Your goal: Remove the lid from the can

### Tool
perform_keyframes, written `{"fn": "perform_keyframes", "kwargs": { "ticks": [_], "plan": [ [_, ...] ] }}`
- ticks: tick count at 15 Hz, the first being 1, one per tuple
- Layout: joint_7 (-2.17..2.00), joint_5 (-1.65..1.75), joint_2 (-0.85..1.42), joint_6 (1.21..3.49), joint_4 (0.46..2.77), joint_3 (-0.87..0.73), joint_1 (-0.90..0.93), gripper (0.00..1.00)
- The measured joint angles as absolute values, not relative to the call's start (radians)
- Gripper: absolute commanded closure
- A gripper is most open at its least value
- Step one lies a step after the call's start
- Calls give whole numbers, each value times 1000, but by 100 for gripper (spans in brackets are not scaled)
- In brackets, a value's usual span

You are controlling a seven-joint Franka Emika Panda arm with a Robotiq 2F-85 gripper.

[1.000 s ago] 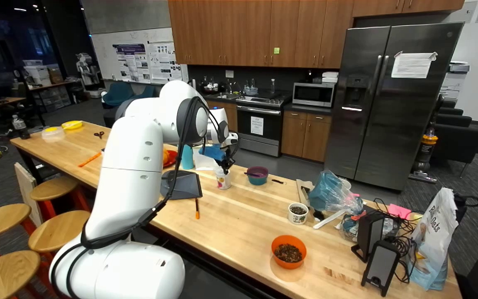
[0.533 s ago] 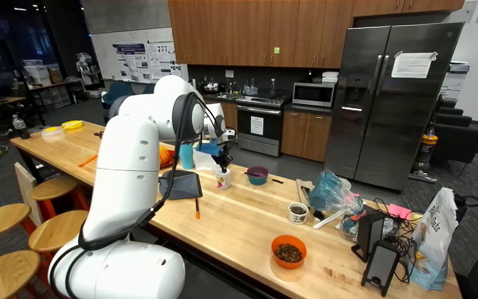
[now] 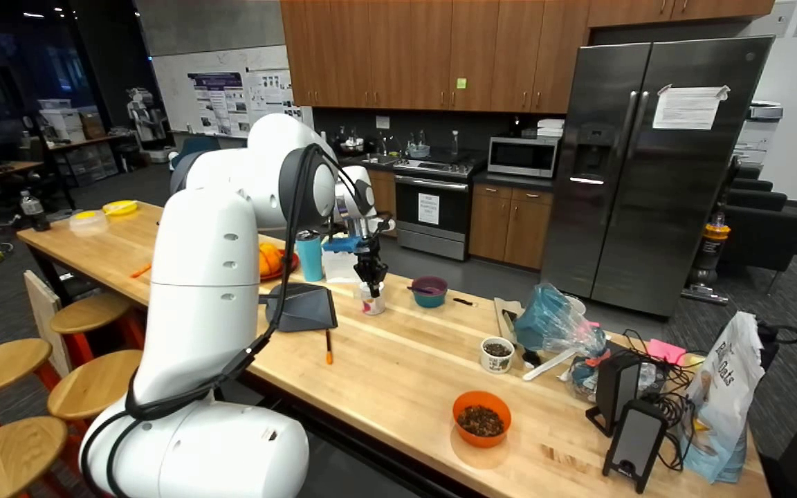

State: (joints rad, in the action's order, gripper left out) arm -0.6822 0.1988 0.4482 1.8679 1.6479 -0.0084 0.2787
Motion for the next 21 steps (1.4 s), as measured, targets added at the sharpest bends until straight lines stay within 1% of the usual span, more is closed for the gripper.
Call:
{"fn": "perform_keyframes", "kwargs": {
  "ticks": [6, 21],
  "plan": [
    [-725, 210, 439, 1617, 1662, -9, 269, 100],
    [-697, 350, 348, 1201, 1825, -12, 175, 100]
  ]
}}
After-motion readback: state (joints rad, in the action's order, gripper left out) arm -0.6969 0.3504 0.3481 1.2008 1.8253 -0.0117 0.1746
